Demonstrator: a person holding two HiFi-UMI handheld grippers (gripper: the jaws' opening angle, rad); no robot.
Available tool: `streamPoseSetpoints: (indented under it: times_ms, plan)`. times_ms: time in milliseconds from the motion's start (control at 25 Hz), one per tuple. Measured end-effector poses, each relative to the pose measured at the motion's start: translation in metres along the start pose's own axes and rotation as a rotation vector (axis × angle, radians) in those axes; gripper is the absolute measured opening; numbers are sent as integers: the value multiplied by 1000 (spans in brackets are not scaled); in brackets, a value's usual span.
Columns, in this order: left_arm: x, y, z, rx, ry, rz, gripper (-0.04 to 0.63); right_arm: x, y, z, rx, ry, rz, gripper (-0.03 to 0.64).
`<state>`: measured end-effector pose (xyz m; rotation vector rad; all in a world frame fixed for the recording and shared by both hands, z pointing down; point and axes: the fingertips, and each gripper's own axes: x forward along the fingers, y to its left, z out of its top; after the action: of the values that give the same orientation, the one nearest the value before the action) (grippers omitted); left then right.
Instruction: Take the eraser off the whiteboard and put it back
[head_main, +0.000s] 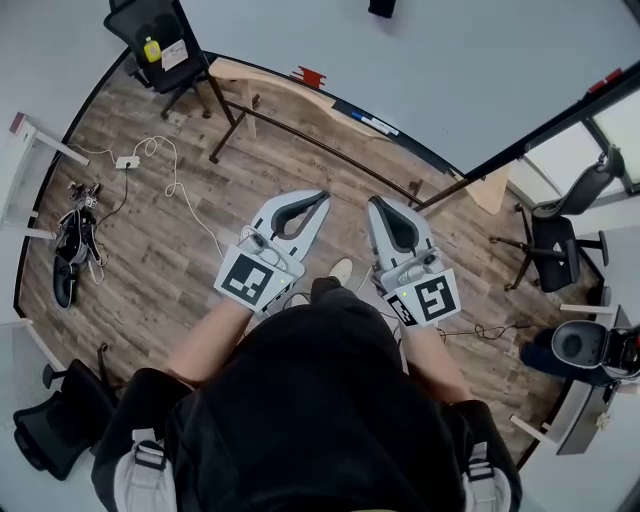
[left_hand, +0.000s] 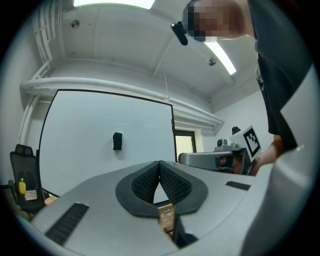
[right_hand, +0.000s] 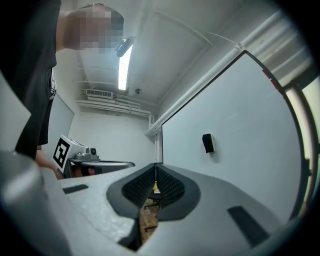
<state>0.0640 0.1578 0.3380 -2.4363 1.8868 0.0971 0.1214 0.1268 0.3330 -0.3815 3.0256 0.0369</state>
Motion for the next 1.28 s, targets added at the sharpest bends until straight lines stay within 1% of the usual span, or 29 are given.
streamPoseSetpoints:
  times_ms: [480, 600, 880, 1040, 1160, 1280]
  plan:
    - [51, 31, -7, 18, 29, 34, -6, 34, -48, -8, 13, 18, 64, 2]
    - [61, 42, -9, 15, 49, 50, -6, 42, -58, -10, 18, 15, 81, 2]
    - [97, 59, -17, 4, 64, 63, -6, 61, -94, -17, 26, 22, 104, 2]
    - [111, 68, -23, 9, 116, 84, -5, 69, -115, -17, 46, 20, 111, 5]
    - [126, 75, -23, 13, 83, 104, -6, 74, -132, -19, 50, 23, 123, 15]
    - [139, 79, -22, 22, 88, 120, -5, 79, -146, -21, 41, 23, 138, 34]
